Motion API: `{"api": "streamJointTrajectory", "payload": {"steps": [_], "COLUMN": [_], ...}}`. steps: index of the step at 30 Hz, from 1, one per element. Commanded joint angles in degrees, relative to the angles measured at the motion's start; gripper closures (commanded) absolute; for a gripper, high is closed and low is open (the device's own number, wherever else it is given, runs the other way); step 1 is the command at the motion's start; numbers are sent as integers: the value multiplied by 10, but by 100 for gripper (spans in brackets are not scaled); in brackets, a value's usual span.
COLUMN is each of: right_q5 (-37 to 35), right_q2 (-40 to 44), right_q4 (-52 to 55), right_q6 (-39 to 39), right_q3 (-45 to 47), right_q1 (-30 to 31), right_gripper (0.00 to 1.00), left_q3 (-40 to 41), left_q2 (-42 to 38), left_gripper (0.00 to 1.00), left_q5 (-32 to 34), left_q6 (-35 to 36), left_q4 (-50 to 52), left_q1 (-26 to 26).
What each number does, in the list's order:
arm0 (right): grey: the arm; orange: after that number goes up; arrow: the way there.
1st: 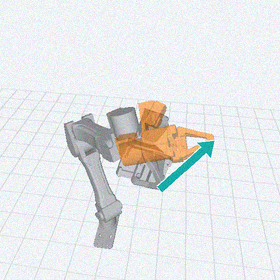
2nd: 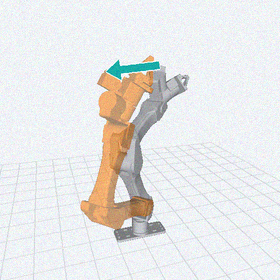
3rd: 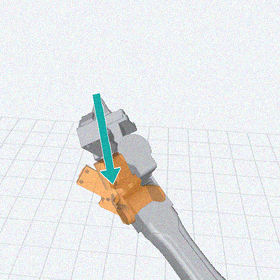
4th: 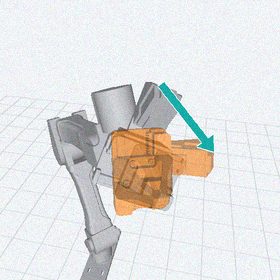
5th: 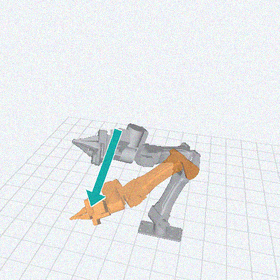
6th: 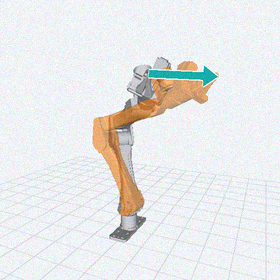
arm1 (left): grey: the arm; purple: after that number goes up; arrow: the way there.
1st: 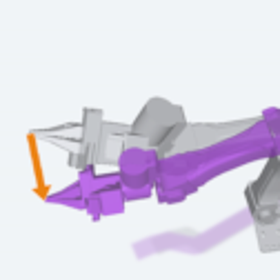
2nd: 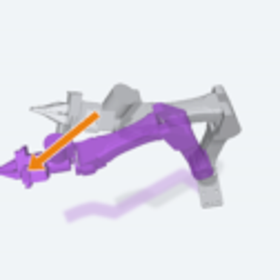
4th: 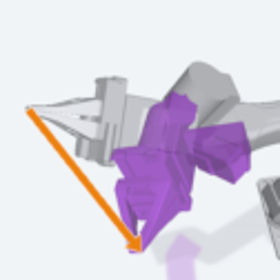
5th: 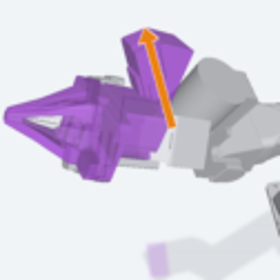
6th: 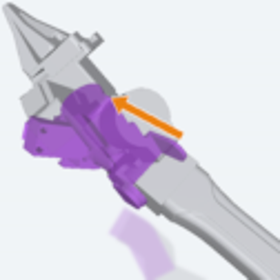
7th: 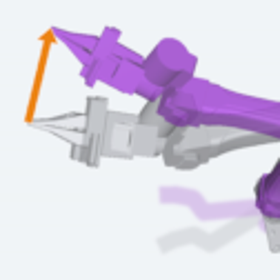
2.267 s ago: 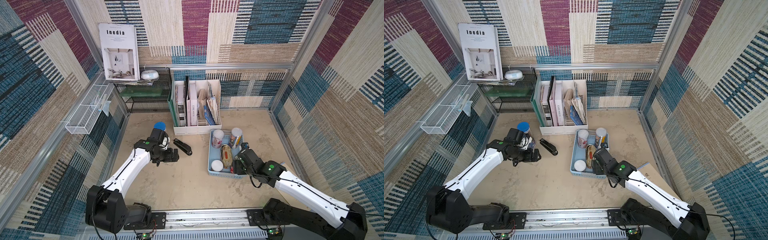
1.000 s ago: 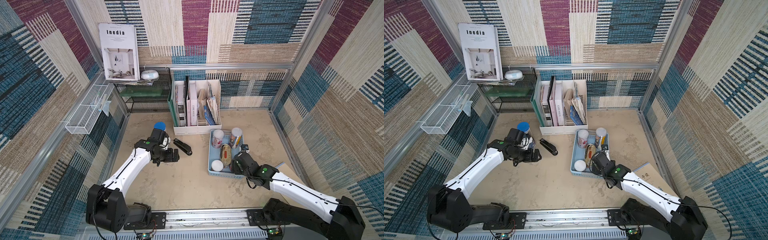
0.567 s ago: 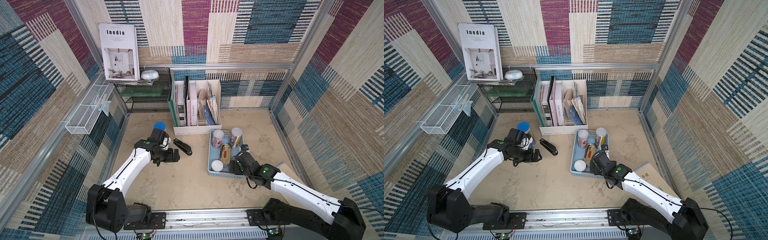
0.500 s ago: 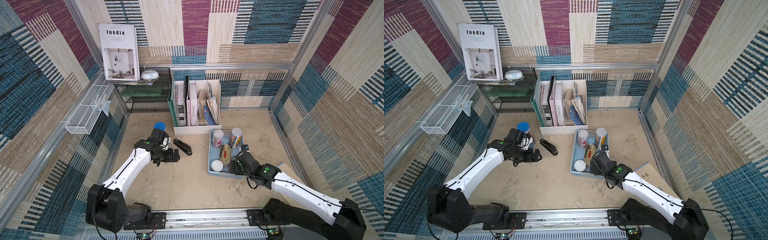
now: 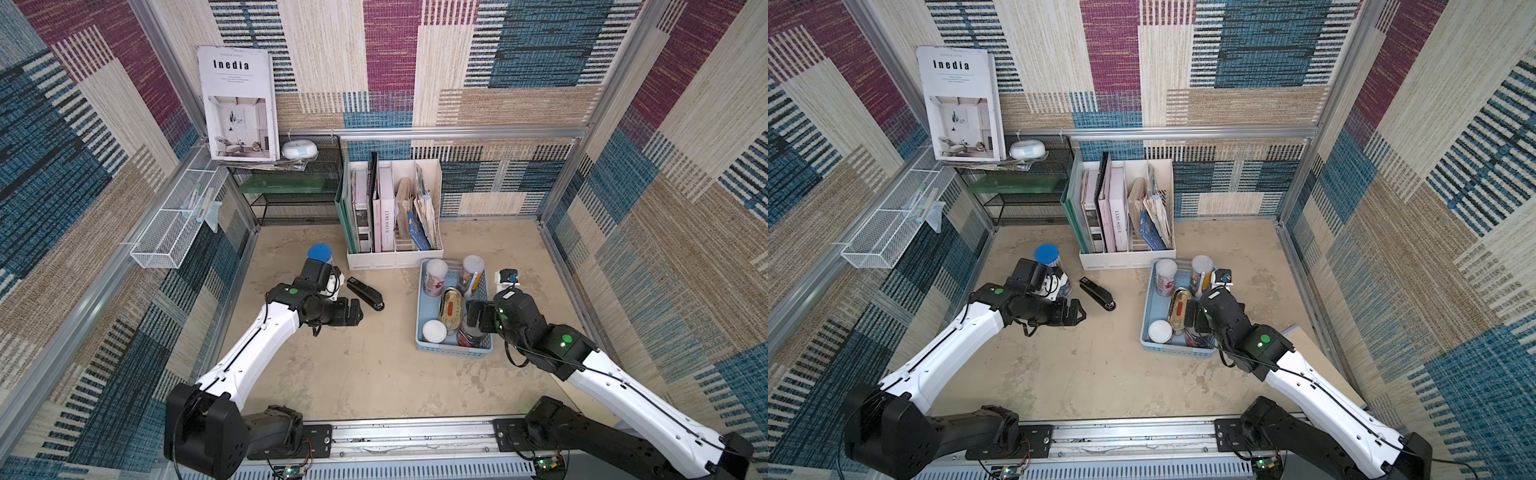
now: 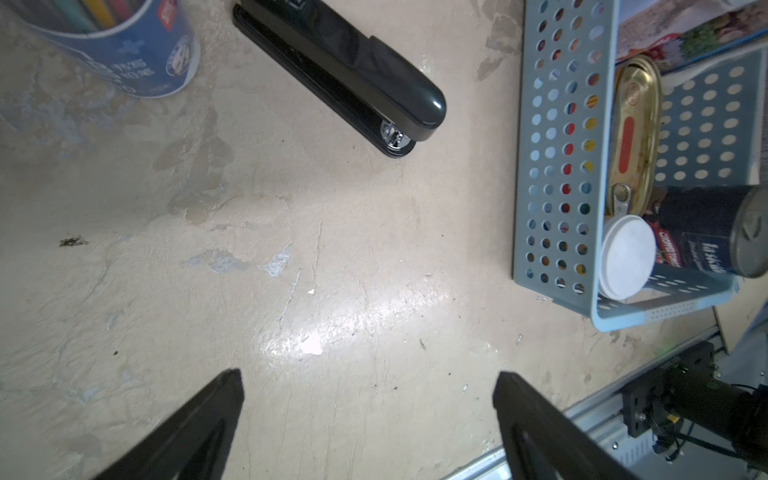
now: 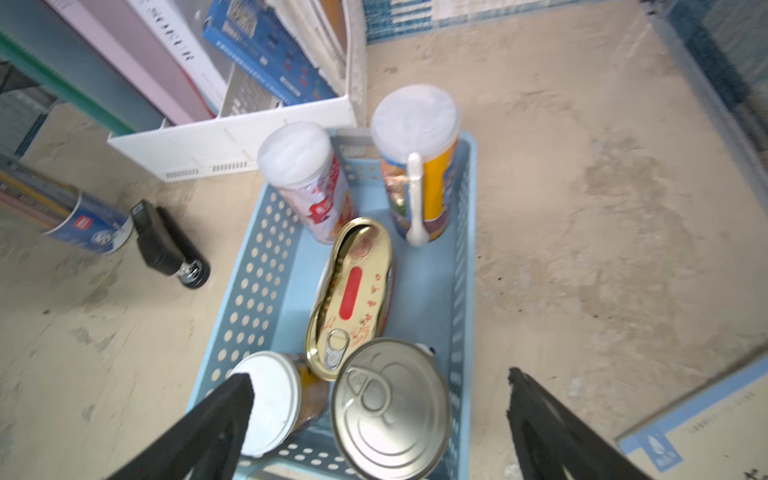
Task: Put the canned food in the basket
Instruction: Place the canned food in the basket, then move the basket to the center of the board.
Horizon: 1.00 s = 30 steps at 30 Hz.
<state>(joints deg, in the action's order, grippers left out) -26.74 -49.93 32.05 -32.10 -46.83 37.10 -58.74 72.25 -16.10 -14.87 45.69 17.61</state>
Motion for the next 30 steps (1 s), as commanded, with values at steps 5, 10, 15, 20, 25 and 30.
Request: {"api": "streamJointTrajectory", "payload": {"steps": [5,10,15,20,25,30], "right_q5": [44,114,210,258,292,317], "right_q2": [-23,-66,-168,-304,-416,-455], "right_q4": [-32,-94,-170,-201,-209,-229], "right_q6": [65,94,108,119,138,131], "right_q3": [-4,16,15,-29,-70,-74], "right_q1": [-138,-240,-331,-358,-360,-360], "right_gripper": [26,76,100,100,100,100], "left_q3": [9,20,25,24,24,25], "left_q2": [-28,-54,-58,-58,-55,-52], "left_gripper": [4,4,4,4,4,4], "left_q5": [-12,-4,0,9,14,20], "left_q6": [-14,-16,-11,-8,-7,-7], "left_q4": [-25,-35,-32,-29,-25,-21], "left_q1": [26,41,42,42,41,43]}}
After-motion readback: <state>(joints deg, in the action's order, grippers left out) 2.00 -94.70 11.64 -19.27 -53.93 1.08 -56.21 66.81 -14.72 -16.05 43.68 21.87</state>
